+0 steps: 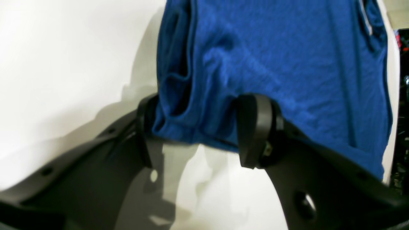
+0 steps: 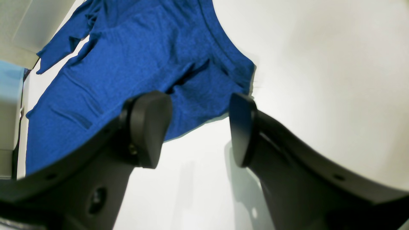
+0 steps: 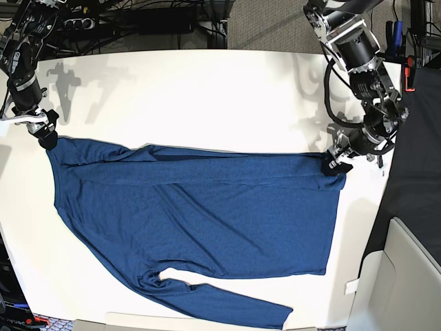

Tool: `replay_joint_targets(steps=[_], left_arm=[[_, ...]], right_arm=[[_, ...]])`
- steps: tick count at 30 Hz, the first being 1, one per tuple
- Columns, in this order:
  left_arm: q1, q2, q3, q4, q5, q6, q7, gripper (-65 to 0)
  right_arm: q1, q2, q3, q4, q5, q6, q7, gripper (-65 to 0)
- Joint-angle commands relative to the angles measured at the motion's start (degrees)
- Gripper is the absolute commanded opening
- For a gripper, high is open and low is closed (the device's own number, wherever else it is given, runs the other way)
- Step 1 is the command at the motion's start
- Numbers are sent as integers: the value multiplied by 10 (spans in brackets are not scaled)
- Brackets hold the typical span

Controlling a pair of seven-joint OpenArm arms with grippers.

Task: Fold the T-shirt properly
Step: 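Lift the shoulder corners and drag the shirt toward the robot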

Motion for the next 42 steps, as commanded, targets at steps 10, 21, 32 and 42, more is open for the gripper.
replay_joint_targets(steps=[10, 21, 32, 42], left_arm=[[-14, 11, 3, -21, 17, -72, 18, -527], [-8, 11, 1, -21, 18, -72, 19, -636], [-8, 11, 2, -21, 18, -72, 19, -636], [-8, 10, 0, -19, 18, -72, 49, -637]], right_arm=[[-13, -3, 9, 9, 4, -28, 11, -320], [45, -16, 13, -74, 2, -94, 11, -316], [143, -19, 11, -203, -17, -95, 10, -321], [172, -41, 11, -209, -45, -95, -38, -650]])
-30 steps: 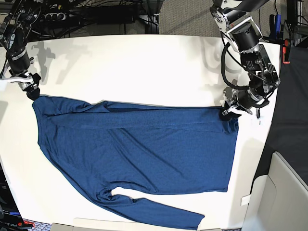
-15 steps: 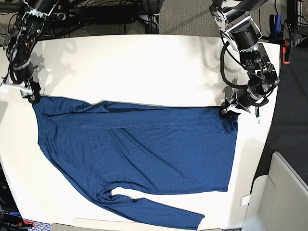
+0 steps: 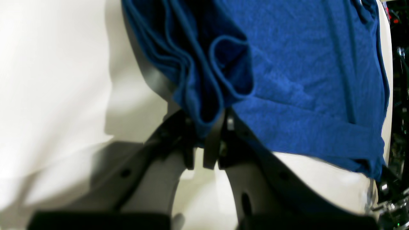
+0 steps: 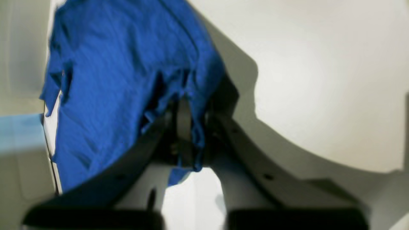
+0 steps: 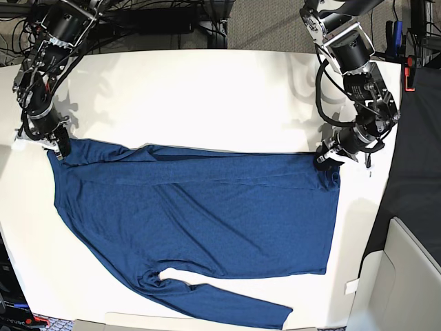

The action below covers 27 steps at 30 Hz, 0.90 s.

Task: Fold the T-shirt properly
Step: 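Lift the shoulder corners and drag the shirt toward the robot, then lower the shirt flat and open both grippers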

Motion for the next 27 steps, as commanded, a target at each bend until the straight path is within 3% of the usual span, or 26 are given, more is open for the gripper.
replay_joint_targets(steps=[1, 13, 20, 27], left_arm=[[-4, -3, 0, 5, 14, 3, 34, -638], [59, -5, 3, 114, 14, 1, 43, -638], [100, -5, -1, 178, 14, 1, 86, -638], [169, -5, -1, 257, 14, 1, 94, -638]], right_arm=[[-1, 6, 2, 7, 1, -6, -6, -647], [-84, 33, 28, 94, 4, -4, -6, -649], [-144, 40, 56, 109, 65, -3, -7, -649], [-206, 47, 63, 123, 117, -1, -20, -649]])
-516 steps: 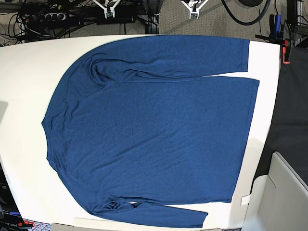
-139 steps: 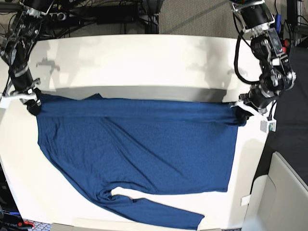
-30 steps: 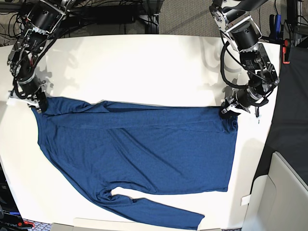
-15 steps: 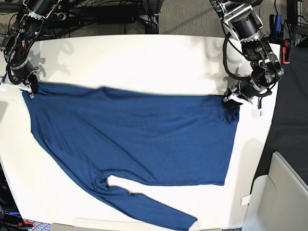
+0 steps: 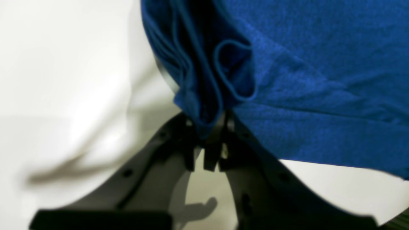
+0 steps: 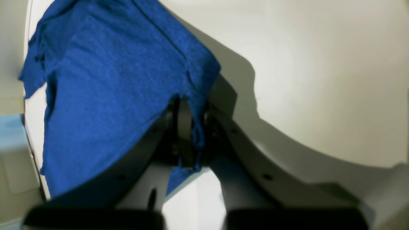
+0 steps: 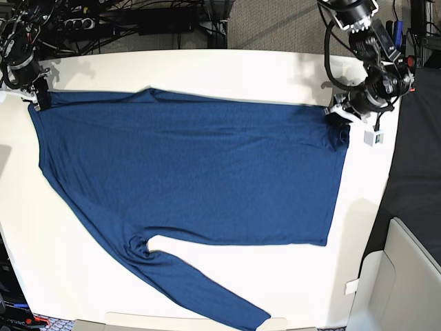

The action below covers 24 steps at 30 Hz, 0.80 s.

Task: Fold the T-shirt properly
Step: 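Lower the shirt flat and open both grippers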

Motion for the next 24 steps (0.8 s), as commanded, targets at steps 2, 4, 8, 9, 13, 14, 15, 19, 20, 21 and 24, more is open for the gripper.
replay_joint_targets(steps=[2, 4, 8, 9, 13, 14, 15, 19, 20, 21, 24], left_arm=[[15, -7, -1, 29, -2, -1, -3, -638], [41, -7, -1, 47, -2, -1, -3, -638], [85, -7, 3, 87, -2, -2, -3, -638], [93, -7, 3, 92, -2, -2, -3, -638], [104, -6, 3, 95, -3, -2, -3, -638], [104, -5, 3, 95, -3, -2, -3, -638], [103, -5, 3, 95, -3, -2, -3, -637], [101, -5, 11, 95, -3, -2, -2, -617], [100, -5, 16, 95, -3, -1, 4, -598], [100, -5, 17, 95, -3, -1, 16, -574], [99, -6, 16, 97, -3, -1, 39, -500]], right_arm=[[-22, 9, 5, 32, 5, -3, -1, -649], [-44, 9, 5, 59, 5, -3, -1, -649], [-84, 6, 20, 101, 5, -3, -2, -649], [-93, 6, 25, 109, 5, -3, -2, -649], [-118, 5, 41, 135, 5, -3, -1, -649], [-119, 5, 44, 137, 5, -3, -1, -648], [-118, 5, 45, 139, 4, -3, 0, -648], [-113, 4, 47, 139, 2, -4, 1, -622], [-111, 4, 49, 139, 2, -6, 1, -597], [-111, 2, 57, 139, 2, -7, 0, -563], [-111, -18, 79, 142, 4, -8, -2, -473]])
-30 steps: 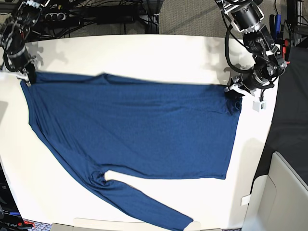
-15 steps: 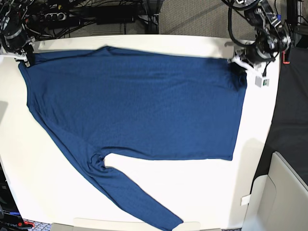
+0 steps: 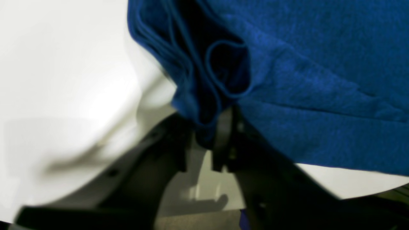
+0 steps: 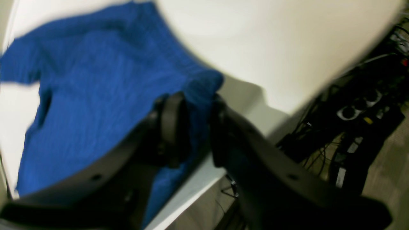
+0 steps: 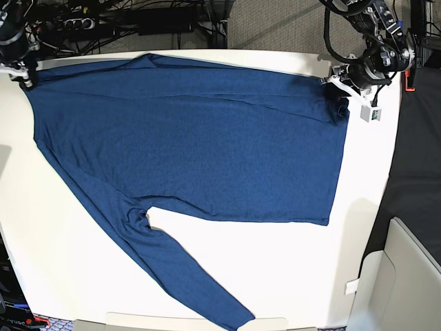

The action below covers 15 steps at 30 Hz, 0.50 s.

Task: Fold the T-shirt properly
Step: 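Lower the shirt flat and open both grippers, then move both grippers to the shirt's side edges and grasp them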

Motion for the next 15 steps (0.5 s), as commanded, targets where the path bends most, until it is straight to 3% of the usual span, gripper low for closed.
replay_joint_targets(steps=[1, 6, 15], left_arm=[[1, -6, -3, 13, 4, 2, 15, -478], [12, -6, -3, 57, 4, 3, 20, -412], [23, -30, -42, 90, 6, 3, 16, -404]], right_arm=[[-4, 4, 11, 18, 10, 1, 5, -452], [-7, -3, 26, 47, 11, 1, 5, -434], [-8, -7, 79, 90, 9, 2, 5, -434]])
